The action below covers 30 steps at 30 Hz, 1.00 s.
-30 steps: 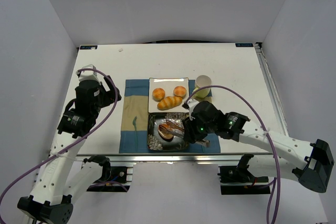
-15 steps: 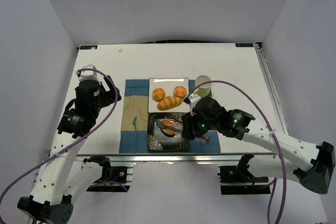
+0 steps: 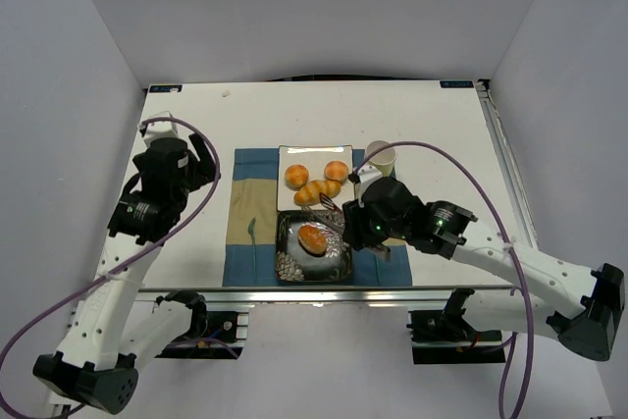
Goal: Place the bread
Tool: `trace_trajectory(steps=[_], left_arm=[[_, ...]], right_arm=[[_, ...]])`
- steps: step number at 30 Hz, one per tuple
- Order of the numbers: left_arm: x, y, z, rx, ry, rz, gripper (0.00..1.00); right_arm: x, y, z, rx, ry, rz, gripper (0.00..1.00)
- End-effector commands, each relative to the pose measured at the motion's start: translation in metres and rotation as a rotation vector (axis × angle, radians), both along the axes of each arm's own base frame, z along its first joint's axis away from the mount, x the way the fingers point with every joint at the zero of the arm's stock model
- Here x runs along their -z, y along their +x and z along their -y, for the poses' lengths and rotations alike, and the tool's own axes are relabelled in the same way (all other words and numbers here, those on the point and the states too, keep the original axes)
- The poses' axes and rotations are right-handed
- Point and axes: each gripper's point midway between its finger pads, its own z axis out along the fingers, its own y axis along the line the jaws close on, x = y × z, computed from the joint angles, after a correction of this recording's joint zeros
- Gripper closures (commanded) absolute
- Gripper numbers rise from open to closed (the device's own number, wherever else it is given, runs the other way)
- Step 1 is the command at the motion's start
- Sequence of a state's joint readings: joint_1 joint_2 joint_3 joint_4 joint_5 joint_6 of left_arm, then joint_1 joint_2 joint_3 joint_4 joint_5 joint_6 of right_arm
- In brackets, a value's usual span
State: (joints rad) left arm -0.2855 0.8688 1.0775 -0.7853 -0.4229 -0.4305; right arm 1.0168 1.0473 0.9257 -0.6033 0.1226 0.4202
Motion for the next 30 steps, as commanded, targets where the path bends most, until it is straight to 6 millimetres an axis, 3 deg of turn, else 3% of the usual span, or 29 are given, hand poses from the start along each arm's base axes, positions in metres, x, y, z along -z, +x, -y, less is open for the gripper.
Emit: trace_trajectory(steps=[1,8,10,16,22,30], left_arm=[[-0.008,0.007,-0.008,-0.033,0.056,-0.009,0.02],[-0.019,0.018,-0.019,-0.080,0.119,0.009,0.02],[-0.019,0.021,-0.024,-0.095,0.128,0.004,0.02],[-0.009,0.029,-0.044,-0.099,0.125,-0.019,0.02],[0.007,0.032,-0.043,-0.076,0.105,-0.039,0.02],[0.014,0.029,-0.044,-0.074,0.110,-0.052,0.02]], right_arm=[[-0.037,0.029,-0.017,0.079,0.063,0.097,0.47],[-0.053,0.079,-0.033,0.104,0.043,0.152,0.47],[-0.048,0.091,-0.035,0.101,0.019,0.149,0.47],[-0.045,0.136,-0.008,0.207,0.004,0.133,0.46],[-0.028,0.152,0.006,0.227,-0.035,0.091,0.40],[0.000,0.161,0.004,0.220,-0.099,0.034,0.40]])
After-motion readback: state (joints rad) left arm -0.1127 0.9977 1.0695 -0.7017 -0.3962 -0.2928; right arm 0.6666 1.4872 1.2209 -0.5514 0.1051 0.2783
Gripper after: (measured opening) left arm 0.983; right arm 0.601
